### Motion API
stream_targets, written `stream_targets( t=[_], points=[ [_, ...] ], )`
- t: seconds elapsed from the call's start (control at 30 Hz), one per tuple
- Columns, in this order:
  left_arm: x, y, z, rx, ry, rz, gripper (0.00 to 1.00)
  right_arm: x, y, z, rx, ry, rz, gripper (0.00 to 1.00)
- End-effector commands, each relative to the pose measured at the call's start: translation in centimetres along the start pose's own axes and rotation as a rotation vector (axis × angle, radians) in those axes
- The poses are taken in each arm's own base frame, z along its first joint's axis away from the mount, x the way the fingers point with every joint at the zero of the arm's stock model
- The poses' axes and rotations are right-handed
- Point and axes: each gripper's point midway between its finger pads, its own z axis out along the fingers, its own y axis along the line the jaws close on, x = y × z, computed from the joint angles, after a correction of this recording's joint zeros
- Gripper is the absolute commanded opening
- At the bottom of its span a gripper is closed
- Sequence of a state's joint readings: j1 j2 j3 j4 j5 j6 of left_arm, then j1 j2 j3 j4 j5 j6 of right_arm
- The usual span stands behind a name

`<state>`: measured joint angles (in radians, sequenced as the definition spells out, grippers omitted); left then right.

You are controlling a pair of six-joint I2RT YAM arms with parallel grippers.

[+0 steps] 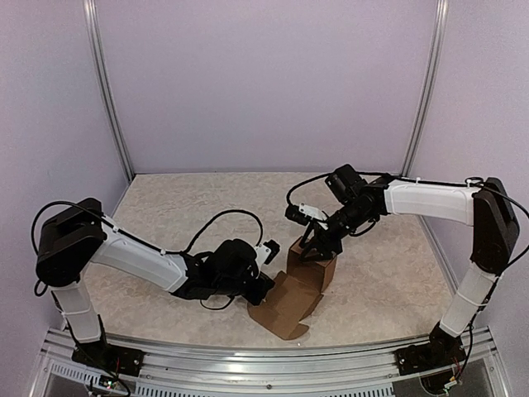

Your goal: Fold the paper box

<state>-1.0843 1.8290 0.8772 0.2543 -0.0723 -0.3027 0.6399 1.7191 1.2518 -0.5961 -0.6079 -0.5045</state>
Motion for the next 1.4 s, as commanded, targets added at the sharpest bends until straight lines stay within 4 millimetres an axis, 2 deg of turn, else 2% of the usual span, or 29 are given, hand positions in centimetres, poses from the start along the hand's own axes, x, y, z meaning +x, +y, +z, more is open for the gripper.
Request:
stream_targets(
  t=[0.0,0.17,0.27,0.37,0.47,0.6,0.73,0.87,1.0,1.2,1.37],
  points=[
    [-1.1,0.8,0.2,-0.054,-0.1,0.026,0.0,1.3,3.2,0.9,-0.109,0.035,0.007,0.52],
    [-1.9,2.1,-0.3,-0.1,-0.176,0.013,0.0,1.7,4.8,1.5,-0.159,0.057,-0.031,0.52],
    [-1.6,3.0,0.0,-0.112,-0.183,0.005,0.0,0.1,5.1,0.4,-0.158,0.014,-0.045,0.52],
    [-1.2,3.5,0.2,-0.123,-0.181,0.013,0.0,-2.0,3.7,-2.2,-0.082,-0.05,-0.062,0.53],
    [-1.0,4.0,0.1,-0.127,-0.187,0.035,0.0,-2.3,1.4,-4.2,0.018,-0.059,-0.047,0.54],
    [-1.2,4.5,0.2,-0.122,-0.194,0.054,0.0,-0.8,-1.0,-5.6,0.075,-0.069,0.006,0.55],
    [-1.3,4.3,0.1,-0.081,-0.174,0.049,0.0,2.1,-4.1,-6.8,0.167,-0.031,-0.009,0.59],
    [-1.4,4.1,0.1,-0.045,-0.126,0.025,0.0,4.4,-4.9,-5.7,0.157,0.034,-0.064,0.62],
    [-1.0,4.0,0.7,-0.03,-0.083,0.015,0.0,4.4,-4.2,-3.8,0.043,0.018,-0.033,0.63],
    [-0.6,4.1,1.3,-0.032,-0.055,-0.001,0.0,3.6,-0.9,-1.7,-0.063,0.033,-0.096,0.63],
    [-0.7,4.1,1.8,-0.033,-0.048,-0.002,0.0,3.5,1.3,-0.9,-0.063,0.066,-0.167,0.63]
  ],
)
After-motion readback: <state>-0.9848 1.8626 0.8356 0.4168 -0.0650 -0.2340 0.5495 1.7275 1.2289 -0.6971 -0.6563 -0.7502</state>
